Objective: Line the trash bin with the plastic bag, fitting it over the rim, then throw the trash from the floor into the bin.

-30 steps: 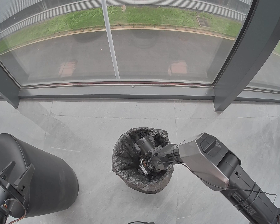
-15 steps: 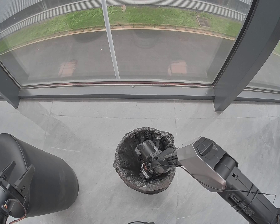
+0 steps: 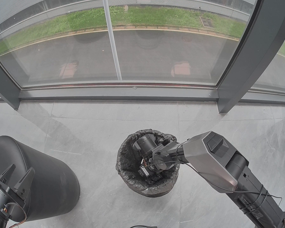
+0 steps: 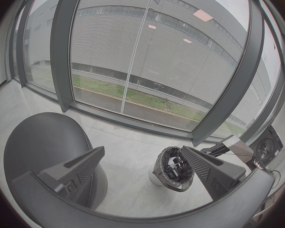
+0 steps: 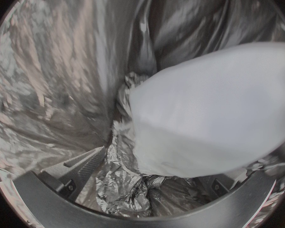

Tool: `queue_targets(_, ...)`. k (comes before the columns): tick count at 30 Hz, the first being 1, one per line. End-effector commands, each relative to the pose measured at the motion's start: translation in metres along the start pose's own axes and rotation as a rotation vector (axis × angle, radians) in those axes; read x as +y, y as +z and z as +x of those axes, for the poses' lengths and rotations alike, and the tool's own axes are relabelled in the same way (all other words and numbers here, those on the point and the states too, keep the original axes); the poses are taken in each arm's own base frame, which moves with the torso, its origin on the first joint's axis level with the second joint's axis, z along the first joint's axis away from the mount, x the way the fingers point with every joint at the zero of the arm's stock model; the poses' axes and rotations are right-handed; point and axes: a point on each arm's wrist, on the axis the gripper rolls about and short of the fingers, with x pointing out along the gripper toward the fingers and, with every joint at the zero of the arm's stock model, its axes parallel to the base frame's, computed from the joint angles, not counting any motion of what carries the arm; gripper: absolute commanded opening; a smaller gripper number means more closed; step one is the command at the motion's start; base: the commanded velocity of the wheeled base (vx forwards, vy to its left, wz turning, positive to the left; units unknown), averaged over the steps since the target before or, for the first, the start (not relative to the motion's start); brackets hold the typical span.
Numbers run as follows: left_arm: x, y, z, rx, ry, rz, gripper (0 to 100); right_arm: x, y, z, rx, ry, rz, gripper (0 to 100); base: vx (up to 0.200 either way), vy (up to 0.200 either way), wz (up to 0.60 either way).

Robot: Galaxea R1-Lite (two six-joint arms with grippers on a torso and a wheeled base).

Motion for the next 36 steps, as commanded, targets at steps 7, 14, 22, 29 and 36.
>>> queue_targets(7,0.000,0.001,-0.002,-0.012,-0.002,-0.004,100,0.001,0.043,-0.074,-0.148,0.023,0.011,100,0.000,0.000,0.00)
queue_targets(14,0.001,0.001,-0.006,-0.009,-0.003,-0.003,100,0.007,0.042,-0.074,-0.154,0.010,-0.004,100,0.000,0.000,0.00)
queue_targets(22,0.002,0.000,-0.007,-0.002,-0.004,-0.001,100,0.028,0.042,-0.077,-0.197,-0.005,-0.074,100,0.000,0.000,0.00)
queue_targets(29,0.002,0.000,-0.007,-0.004,-0.003,-0.002,100,0.023,0.046,-0.094,-0.177,-0.051,-0.091,100,0.000,0.000,0.00)
queue_targets(36,0.002,0.001,-0.008,-0.007,-0.005,-0.002,100,0.014,0.054,-0.129,-0.176,-0.065,-0.093,100,0.000,0.000,0.00)
